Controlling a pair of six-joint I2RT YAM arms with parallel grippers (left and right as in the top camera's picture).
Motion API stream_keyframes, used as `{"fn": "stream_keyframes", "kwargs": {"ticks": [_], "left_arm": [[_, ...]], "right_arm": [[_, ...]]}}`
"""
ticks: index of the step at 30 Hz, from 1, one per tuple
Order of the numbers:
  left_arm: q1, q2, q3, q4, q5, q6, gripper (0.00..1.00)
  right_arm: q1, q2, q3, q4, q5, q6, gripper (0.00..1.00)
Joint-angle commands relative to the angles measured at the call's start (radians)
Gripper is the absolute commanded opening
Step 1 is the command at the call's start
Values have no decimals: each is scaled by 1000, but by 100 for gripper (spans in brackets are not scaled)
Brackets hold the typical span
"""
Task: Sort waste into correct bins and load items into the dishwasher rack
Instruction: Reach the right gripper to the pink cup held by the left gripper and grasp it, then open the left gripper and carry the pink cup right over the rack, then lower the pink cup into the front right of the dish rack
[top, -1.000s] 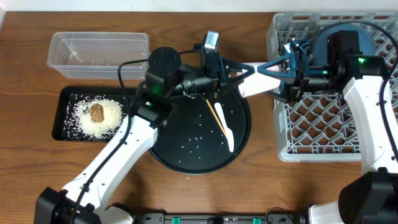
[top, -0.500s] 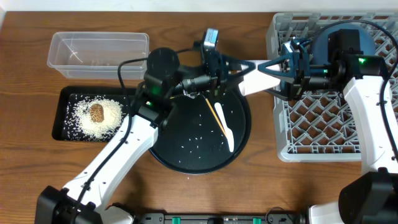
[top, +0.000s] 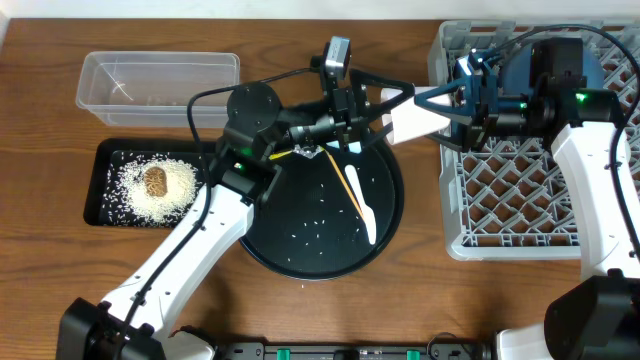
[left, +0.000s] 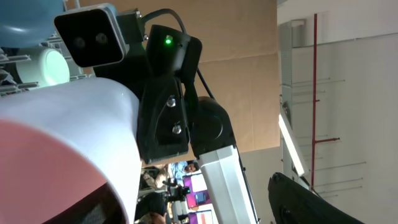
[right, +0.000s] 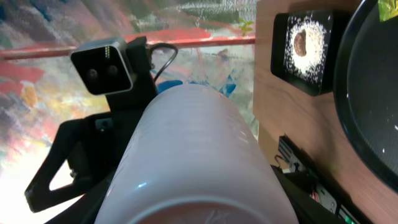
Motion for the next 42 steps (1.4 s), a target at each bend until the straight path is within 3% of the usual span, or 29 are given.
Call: {"fn": "stream_keyframes", "kwargs": {"ticks": [1, 10, 13, 17, 21, 26, 35, 42], "left_arm": [[50, -5, 13, 11, 52, 7, 75], [245, -5, 13, -51, 218, 82, 79], [296, -5, 13, -206, 259, 167, 79], [365, -5, 13, -580, 254, 397, 79], [425, -5, 13, -936, 192, 653, 79], [452, -5, 13, -1187, 72, 860, 79], [452, -5, 13, -1384, -86, 1003, 79], [452, -5, 13, -1468, -191, 1025, 79]], "right_arm": [[-14, -3, 2, 39, -6, 90, 48], [-66, -3, 2, 176, -4, 190, 45], [-93, -3, 3, 257, -5, 244, 45], [-136, -3, 3, 413, -5, 311, 56], [-183, -3, 3, 547, 3, 390, 59], [-226, -3, 3, 691, 27, 467, 54], [-304, -3, 3, 726, 128, 433, 51], [-387, -3, 3, 718, 208, 359, 48]]}}
